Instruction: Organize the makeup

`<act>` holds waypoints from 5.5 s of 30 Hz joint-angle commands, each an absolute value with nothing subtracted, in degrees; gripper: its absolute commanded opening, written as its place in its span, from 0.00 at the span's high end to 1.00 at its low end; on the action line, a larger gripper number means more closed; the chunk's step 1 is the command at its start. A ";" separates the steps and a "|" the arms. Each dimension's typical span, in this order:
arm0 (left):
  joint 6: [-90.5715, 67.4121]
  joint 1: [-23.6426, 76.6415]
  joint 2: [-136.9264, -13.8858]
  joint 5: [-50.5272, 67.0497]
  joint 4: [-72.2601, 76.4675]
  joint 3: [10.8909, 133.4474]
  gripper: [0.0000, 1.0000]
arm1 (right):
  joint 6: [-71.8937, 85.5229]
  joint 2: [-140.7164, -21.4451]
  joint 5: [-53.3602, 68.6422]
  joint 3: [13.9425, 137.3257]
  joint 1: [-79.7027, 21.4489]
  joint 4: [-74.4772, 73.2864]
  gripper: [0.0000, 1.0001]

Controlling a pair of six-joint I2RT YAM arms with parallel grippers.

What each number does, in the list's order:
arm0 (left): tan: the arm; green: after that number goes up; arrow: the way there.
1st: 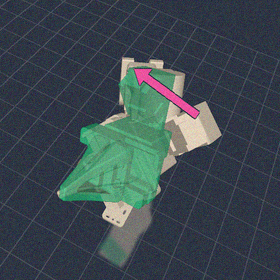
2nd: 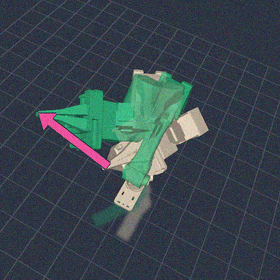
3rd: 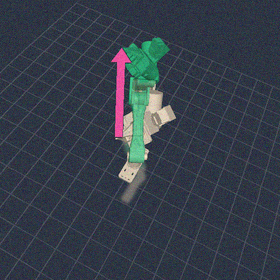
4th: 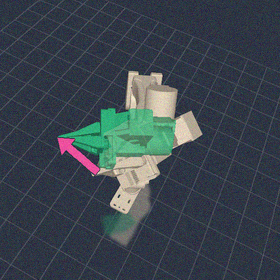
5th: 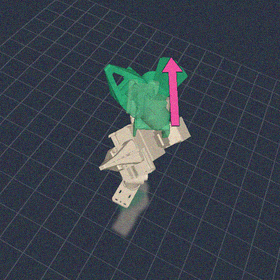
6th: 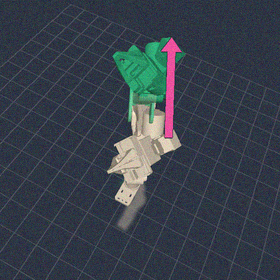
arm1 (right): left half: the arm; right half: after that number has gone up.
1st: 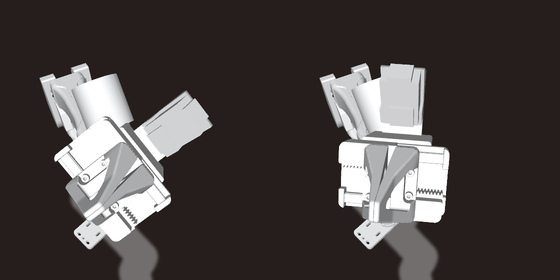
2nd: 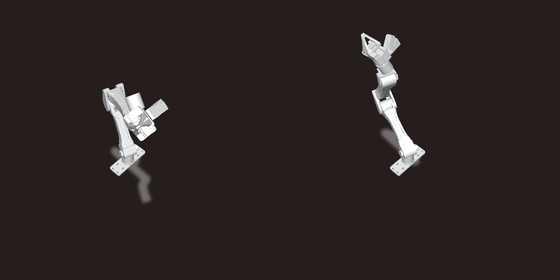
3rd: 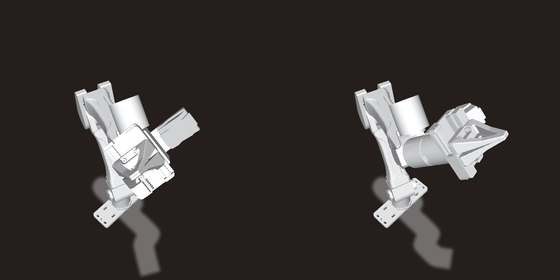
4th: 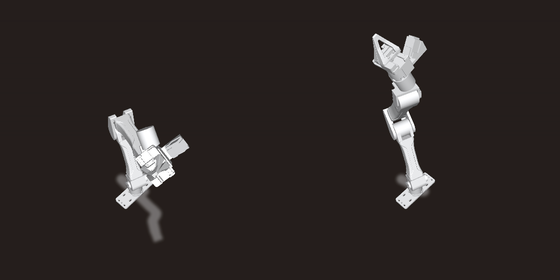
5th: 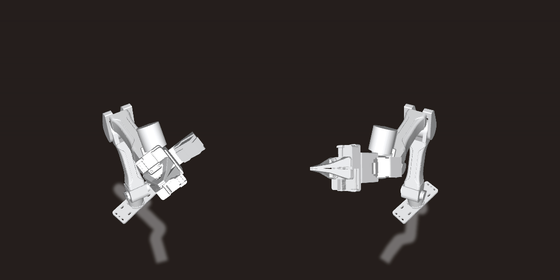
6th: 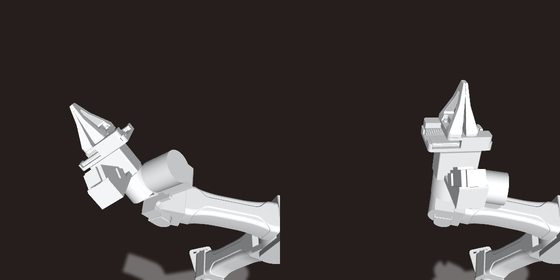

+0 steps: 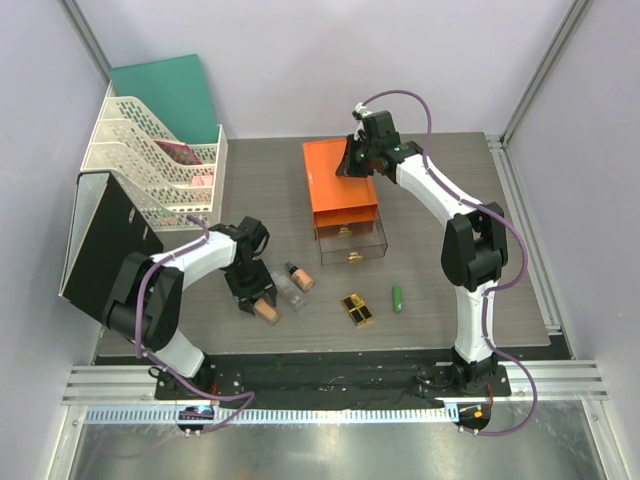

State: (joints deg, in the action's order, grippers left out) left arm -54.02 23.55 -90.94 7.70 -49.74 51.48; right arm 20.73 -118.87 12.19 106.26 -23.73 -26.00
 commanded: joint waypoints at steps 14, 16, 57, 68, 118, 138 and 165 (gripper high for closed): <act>-46.06 23.73 -90.35 -1.21 -59.31 69.51 1.00 | 19.51 -125.33 12.13 98.88 -24.17 -31.38 0.99; -45.09 23.73 -89.74 -1.49 -59.76 73.99 1.00 | 19.42 -126.12 12.57 98.96 -24.17 -31.29 0.99; -35.78 39.20 -111.71 15.38 -41.13 104.59 0.31 | 20.83 -128.85 16.17 93.08 -23.73 -28.83 0.99; -34.54 39.02 -103.29 5.90 -45.97 104.60 0.24 | 20.74 -129.37 16.26 93.16 -23.82 -28.92 0.99; -45.53 31.55 -100.21 0.36 -58.26 79.17 1.00 | 20.04 -130.25 17.23 92.11 -23.73 -28.56 0.99; -41.57 31.82 -90.87 13.62 -37.10 90.44 1.00 | 19.69 -130.17 17.40 91.14 -23.82 -28.56 0.99; -12.92 40.69 -110.39 5.10 -59.06 108.90 0.90 | 19.51 -130.96 17.67 91.41 -23.82 -28.65 0.99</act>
